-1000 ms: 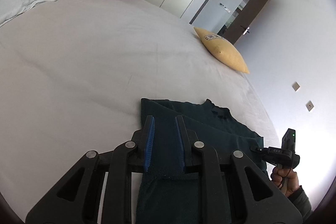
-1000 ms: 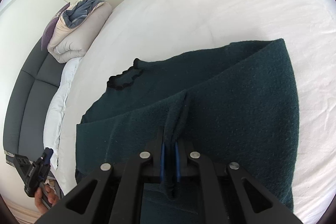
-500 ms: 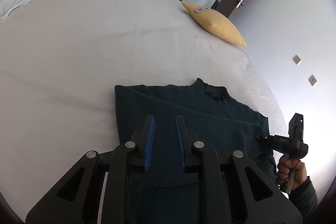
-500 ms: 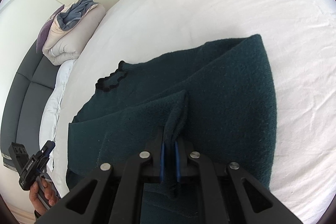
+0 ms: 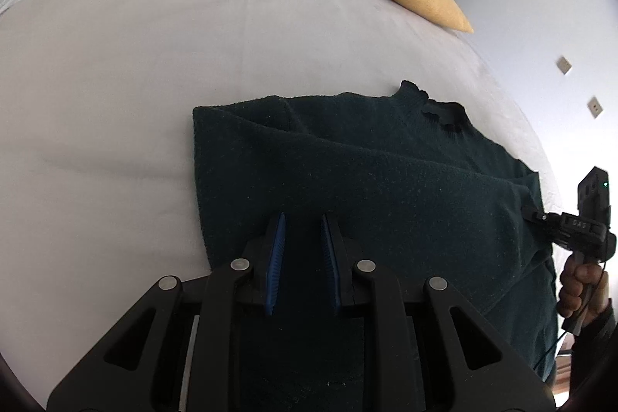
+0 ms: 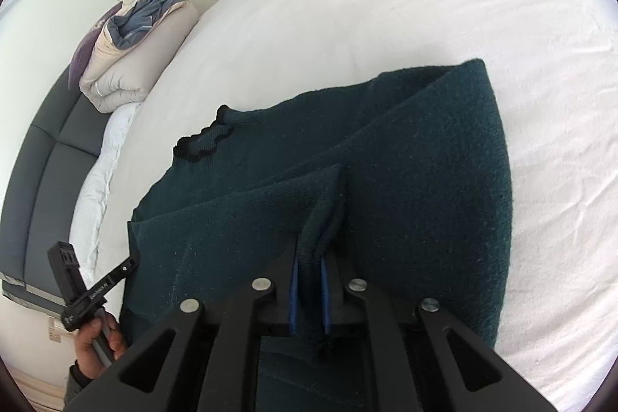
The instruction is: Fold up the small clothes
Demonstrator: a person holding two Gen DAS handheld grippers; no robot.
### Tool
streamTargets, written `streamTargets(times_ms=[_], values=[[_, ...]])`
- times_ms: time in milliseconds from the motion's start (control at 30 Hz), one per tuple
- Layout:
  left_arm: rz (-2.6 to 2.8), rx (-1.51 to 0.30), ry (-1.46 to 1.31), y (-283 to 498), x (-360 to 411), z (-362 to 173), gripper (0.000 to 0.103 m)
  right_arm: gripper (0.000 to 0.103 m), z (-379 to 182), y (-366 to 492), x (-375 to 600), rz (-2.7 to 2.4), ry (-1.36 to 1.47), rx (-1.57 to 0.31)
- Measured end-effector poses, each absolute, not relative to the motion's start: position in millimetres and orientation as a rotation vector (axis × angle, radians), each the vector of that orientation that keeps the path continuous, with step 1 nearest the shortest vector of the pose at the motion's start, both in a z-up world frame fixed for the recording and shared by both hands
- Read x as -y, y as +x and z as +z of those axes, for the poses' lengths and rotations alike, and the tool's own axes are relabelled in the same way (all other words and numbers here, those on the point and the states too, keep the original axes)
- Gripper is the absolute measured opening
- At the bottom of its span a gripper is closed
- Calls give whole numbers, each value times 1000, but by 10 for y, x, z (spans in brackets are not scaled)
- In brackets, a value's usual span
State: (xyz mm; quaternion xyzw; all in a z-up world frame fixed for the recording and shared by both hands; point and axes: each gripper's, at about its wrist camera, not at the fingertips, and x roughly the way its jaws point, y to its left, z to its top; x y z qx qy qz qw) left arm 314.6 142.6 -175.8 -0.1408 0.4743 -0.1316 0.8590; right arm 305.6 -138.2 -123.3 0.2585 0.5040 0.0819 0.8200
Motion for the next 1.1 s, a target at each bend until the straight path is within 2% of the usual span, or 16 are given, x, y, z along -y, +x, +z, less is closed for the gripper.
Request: streamTargets(times_ms=[133, 267, 367, 500, 633, 833, 933, 1033, 1100], values=[[-335, -996, -405, 3144, -1606, -1783, 19, 7, -1273, 3029, 1435, 200, 579, -1050], [-286, -945, -508, 3165, -1927, -1558, 19, 7, -1288, 3032, 1452, 199, 598, -1044], [-291, -956, -447, 3306, -1914, -1519, 19, 7, -1284, 3041, 1437, 194, 594, -1042], [-322, -1013, -312, 3316, -1713, -1746, 19, 7, -1306, 3034, 1458, 202, 615, -1034], [-308, -975, -324, 3125, -1716, -1792, 19, 7, -1320, 3030, 1481, 211, 633, -1031], [-277, -961, -171, 2636, -1563, -1772, 19, 9, -1283, 2940, 1465, 200, 633, -1013], [-286, -968, -164, 2444, -1535, -1785, 19, 17, -1217, 2811, 1466, 199, 613, -1008], [-283, -966, -111, 2276, -1498, -1735, 19, 31, -1108, 2636, 1501, 191, 580, -1000], [-275, -957, -97, 2153, -1519, -1664, 19, 52, -1005, 2478, 1543, 184, 573, -977]])
